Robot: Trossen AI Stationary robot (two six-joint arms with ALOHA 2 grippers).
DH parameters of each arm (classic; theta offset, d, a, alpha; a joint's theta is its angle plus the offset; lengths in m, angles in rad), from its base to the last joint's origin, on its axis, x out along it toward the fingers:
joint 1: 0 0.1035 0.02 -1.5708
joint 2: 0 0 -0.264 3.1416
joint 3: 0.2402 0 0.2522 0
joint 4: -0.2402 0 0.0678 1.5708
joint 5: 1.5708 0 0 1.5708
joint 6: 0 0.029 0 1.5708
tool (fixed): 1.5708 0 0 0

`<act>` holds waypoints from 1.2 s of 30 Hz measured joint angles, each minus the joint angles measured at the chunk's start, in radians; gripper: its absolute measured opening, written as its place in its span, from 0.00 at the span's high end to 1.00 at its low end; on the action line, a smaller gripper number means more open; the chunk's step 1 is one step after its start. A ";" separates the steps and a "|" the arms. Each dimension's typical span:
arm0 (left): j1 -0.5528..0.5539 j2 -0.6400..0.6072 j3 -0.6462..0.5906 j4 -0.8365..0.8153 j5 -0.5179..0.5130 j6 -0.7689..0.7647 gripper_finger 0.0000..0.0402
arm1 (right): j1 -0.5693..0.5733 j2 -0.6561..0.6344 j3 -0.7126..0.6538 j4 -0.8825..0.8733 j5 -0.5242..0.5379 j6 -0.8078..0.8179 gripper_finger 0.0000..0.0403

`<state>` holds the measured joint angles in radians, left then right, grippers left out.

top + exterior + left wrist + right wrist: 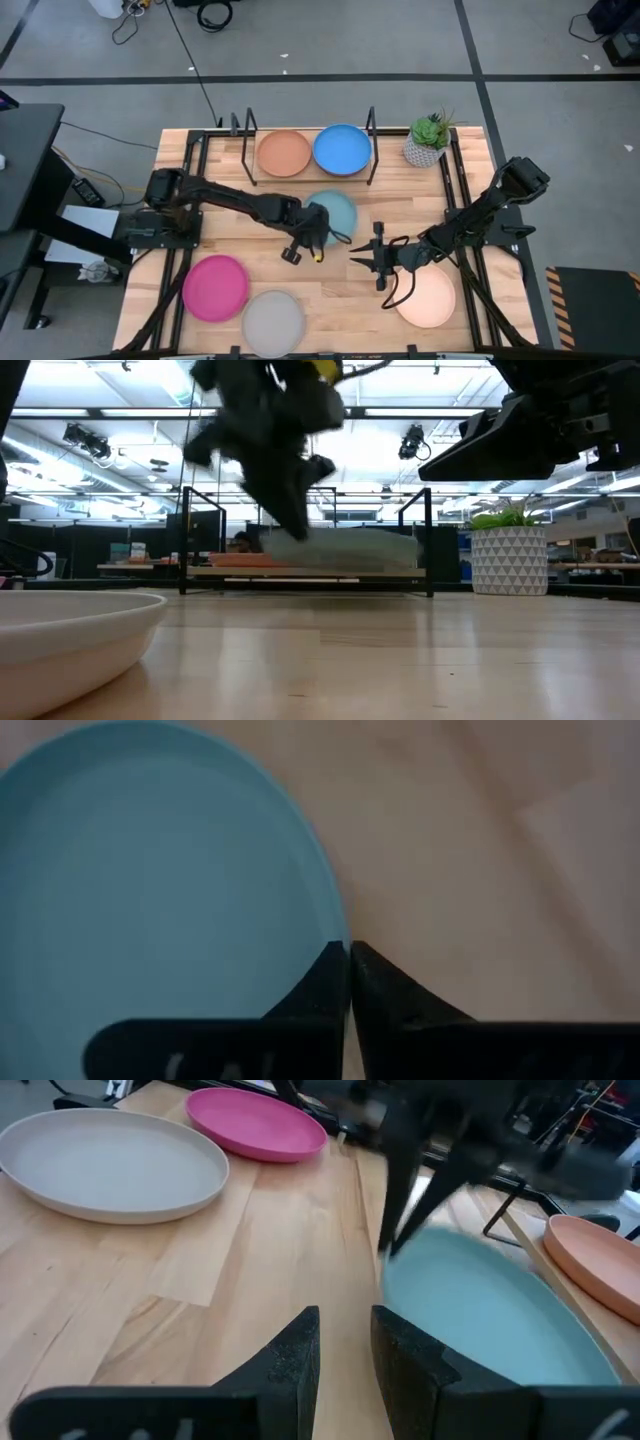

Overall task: Place and stack plates onto a shelf
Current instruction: Stack the light blue plate on top of the brown plate on the shelf

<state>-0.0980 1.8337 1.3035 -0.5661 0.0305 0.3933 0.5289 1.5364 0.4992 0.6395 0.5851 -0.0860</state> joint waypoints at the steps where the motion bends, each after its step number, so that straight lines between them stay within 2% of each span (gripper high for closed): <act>1: 0.004 -0.014 0.018 -0.033 0.022 -0.026 0.97 | 0.000 0.000 0.000 0.000 0.001 0.000 0.75; 6: 0.041 -0.128 0.044 -0.125 0.041 -0.090 0.97 | -0.001 0.000 0.000 0.004 0.001 -0.001 0.75; 12: 0.122 -0.228 0.040 -0.168 -0.108 -0.071 0.97 | -0.001 0.000 0.000 0.019 0.000 -0.014 0.75; 18: 0.267 -0.223 0.013 -0.149 -0.127 -0.027 0.97 | -0.001 0.000 0.000 0.017 -0.001 -0.013 0.75; 26: 0.454 -0.216 -0.102 -0.105 -0.124 -0.004 0.97 | -0.001 0.000 0.000 0.011 -0.001 -0.011 0.75; 36: 0.524 -0.217 -0.169 -0.041 -0.102 0.007 0.97 | -0.001 0.000 0.000 0.011 -0.001 -0.014 0.75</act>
<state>0.4258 1.6165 1.1349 -0.6070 -0.0714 0.4003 0.5282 1.5364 0.4995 0.6506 0.5846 -0.0998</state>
